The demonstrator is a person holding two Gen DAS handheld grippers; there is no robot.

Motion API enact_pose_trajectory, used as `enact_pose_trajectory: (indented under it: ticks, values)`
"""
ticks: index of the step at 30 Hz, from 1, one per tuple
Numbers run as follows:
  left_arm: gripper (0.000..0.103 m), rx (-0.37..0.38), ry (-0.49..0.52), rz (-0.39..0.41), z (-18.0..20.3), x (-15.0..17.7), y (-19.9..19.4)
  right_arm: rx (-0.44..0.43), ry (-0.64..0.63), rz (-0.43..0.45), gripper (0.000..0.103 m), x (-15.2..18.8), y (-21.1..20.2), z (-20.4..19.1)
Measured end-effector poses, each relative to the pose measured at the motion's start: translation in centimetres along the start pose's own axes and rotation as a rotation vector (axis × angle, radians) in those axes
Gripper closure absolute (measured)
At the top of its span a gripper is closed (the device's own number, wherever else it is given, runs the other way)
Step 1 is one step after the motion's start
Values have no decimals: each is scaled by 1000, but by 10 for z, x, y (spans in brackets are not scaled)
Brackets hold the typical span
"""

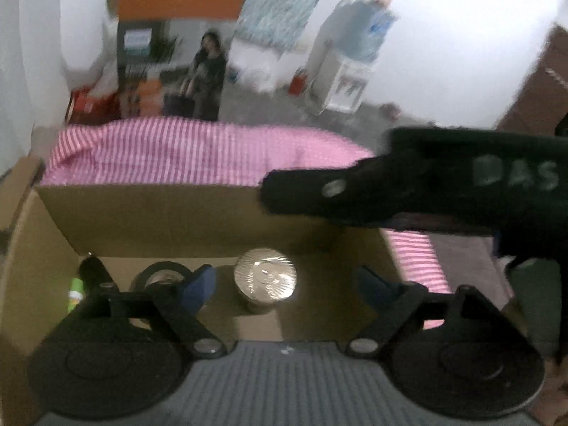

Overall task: Organize rigid objects
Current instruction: 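Lower the jar into the box and open the right gripper, then move the right gripper to the white charger plug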

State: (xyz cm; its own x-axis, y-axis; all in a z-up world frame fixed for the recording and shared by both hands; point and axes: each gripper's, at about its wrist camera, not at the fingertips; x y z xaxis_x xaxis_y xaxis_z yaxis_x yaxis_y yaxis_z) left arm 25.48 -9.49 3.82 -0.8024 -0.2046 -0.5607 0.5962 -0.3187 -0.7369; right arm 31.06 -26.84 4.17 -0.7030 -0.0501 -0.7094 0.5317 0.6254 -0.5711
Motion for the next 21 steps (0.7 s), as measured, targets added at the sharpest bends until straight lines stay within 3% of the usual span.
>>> enact_pose_trajectory:
  ticks: [7,11,15,19,21]
  values:
    - [3,124,162,110,-2,66,-93,-20,-86,228,42,52,-120,-52]
    - [3,177,246,137,-20,119,-126,-50,-110,274,42,100,-152,-75]
    - [3,191,264,99,-44,165,-132,-82,-99,237,42,147,-142,-92]
    - [3,144,289,78,-64,202,-119,-90,-68,152,43,184,-106,-102]
    - [4,111,285,80,-76,211,-111,-95,-22,102,50,196,-84,-101]
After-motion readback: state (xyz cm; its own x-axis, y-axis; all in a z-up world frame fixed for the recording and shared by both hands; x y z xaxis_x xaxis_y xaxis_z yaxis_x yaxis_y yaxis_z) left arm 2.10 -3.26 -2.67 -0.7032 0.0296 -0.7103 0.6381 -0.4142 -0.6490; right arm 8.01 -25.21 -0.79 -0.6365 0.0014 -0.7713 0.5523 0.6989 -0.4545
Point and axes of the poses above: each gripper's, at about its wrist camera, not at the fingertips, and y roughly the way its jaws point, z to its right, x to its underside, and after that the axes turned 14 degrees about -y, right-handed
